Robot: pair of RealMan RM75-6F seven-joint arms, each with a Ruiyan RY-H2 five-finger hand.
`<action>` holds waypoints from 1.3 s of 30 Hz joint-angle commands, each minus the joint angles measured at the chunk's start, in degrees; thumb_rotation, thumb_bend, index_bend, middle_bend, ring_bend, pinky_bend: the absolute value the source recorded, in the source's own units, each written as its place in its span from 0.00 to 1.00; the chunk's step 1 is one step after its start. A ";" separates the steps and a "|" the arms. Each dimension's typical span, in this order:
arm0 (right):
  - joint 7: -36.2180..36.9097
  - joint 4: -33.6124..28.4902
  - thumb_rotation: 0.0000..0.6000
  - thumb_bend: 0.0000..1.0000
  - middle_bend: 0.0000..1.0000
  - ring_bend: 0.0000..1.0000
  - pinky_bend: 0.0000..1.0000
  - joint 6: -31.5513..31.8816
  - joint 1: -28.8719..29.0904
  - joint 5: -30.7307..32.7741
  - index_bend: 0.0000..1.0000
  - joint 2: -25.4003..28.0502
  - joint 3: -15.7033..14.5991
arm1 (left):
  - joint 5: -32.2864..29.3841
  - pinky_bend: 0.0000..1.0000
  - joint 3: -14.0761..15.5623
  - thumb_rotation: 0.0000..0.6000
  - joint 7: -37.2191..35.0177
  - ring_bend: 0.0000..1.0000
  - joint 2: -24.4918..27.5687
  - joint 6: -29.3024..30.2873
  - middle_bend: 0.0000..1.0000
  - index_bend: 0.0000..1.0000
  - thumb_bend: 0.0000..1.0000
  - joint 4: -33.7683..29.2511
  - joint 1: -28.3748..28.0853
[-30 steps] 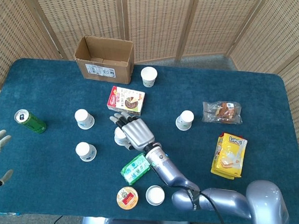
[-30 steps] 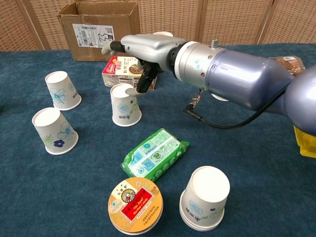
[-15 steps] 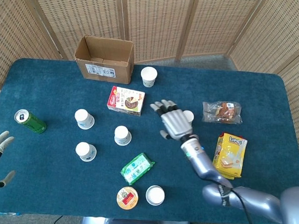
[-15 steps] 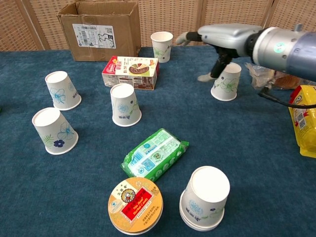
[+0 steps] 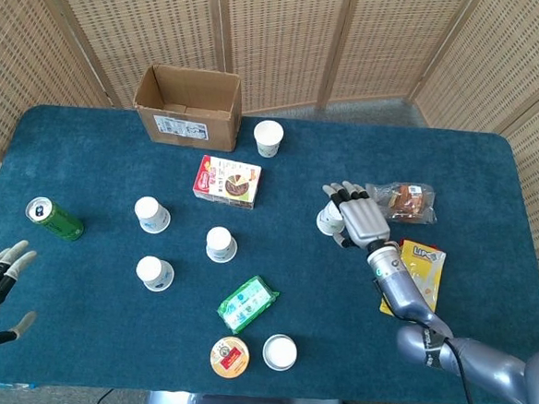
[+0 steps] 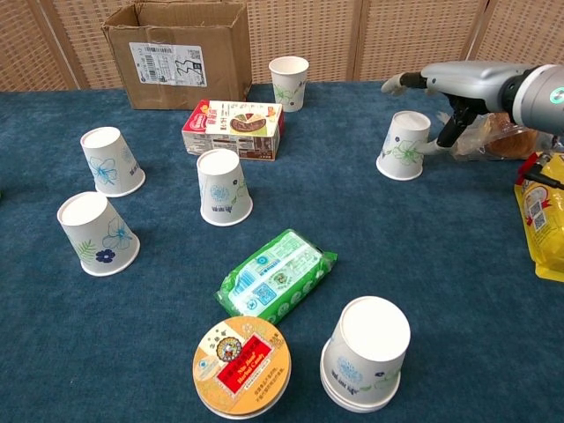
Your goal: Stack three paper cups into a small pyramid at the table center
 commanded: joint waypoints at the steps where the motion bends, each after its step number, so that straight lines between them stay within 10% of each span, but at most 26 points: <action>1: 0.52 0.76 1.00 0.33 0.00 0.00 0.15 -0.36 -0.12 -0.31 0.00 -0.56 -0.08 | -0.15 0.00 -0.04 1.00 0.13 0.00 -0.06 -0.08 0.00 0.00 0.37 0.00 -0.03; 21: 4.00 11.03 1.00 0.50 0.24 0.21 0.35 1.54 -1.05 -3.17 0.18 -7.74 0.74 | -0.71 0.00 -0.11 1.00 0.63 0.00 -0.34 -0.20 0.00 0.00 0.37 0.11 -0.09; 27: 5.83 10.82 1.00 0.65 0.30 0.26 0.38 2.19 -1.69 -4.32 0.25 -7.89 1.25 | -0.90 0.00 -0.11 1.00 0.99 0.00 -0.49 -0.44 0.00 0.00 0.37 0.04 -0.16; 39: 10.45 5.39 1.00 0.62 0.35 0.31 0.43 7.54 -4.13 -12.38 0.30 -5.71 -0.28 | -0.86 0.00 0.02 1.00 1.43 0.00 -0.70 -0.67 0.00 0.00 0.37 -0.10 -0.24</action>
